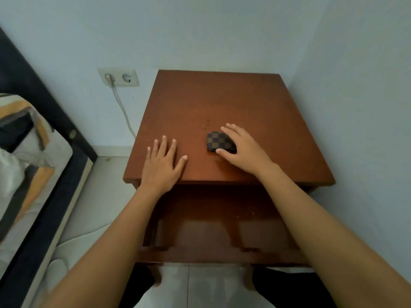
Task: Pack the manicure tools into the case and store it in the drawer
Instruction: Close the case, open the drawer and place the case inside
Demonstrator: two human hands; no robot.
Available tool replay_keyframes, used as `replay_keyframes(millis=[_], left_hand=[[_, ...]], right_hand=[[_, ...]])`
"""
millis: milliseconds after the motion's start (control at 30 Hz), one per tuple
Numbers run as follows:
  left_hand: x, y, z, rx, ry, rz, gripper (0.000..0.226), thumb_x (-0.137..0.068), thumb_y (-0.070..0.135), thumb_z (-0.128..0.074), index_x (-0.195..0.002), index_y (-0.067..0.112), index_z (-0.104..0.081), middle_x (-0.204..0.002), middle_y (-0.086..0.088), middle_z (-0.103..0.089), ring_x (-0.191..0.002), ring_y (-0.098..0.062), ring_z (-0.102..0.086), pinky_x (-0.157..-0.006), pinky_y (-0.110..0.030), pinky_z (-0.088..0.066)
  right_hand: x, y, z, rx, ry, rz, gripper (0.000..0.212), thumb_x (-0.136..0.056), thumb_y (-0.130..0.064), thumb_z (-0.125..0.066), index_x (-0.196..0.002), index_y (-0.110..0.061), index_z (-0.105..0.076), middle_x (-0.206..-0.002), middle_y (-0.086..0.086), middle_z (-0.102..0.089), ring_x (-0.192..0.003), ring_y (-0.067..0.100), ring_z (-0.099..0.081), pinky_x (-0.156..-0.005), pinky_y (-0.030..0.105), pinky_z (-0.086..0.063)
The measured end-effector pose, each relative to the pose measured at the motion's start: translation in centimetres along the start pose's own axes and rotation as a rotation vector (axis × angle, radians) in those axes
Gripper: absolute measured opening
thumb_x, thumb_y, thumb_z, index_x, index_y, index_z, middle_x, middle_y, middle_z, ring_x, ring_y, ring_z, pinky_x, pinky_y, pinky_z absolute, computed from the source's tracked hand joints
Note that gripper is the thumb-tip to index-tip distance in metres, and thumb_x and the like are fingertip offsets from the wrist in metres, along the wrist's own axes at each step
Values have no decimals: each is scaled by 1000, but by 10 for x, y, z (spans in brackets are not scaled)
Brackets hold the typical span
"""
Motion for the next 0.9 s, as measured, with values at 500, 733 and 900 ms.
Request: replay_keyframes(millis=[500, 733, 900], left_hand=[[2, 0, -4, -85, -8, -3, 64, -94, 56, -17, -150, 24, -10, -159, -5, -4, -146, -26, 4, -116, -39, 2], [2, -1, -4, -81, -4, -7, 64, -94, 56, -17, -149, 24, -12, -159, -5, -5, -146, -27, 3, -116, -39, 3], [1, -1, -4, -74, 0, -6, 64, -94, 56, -17, -149, 24, -13, -159, -5, -5, -146, -26, 3, -116, -38, 3]], right_hand=[[49, -12, -21, 191, 64, 82, 69, -85, -56, -50, -144, -25, -31, -123, 6, -46, -112, 24, -42, -92, 36, -38], [120, -34, -48, 142, -147, 281, 74, -80, -60, -52, -143, -30, -29, -122, 4, -44, -110, 18, -40, -93, 32, -37], [108, -6, -90, 86, -470, 67, 72, -80, -51, -61, -141, -35, -26, -129, 6, -36, -118, 21, -32, -99, 36, -34]])
Point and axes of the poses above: each hand's wrist, its own x-axis away from the middle knuckle, its own z-axis out of the back of the hand, y = z × x, the point moved 5 cm from there along -x, towards the middle knuckle
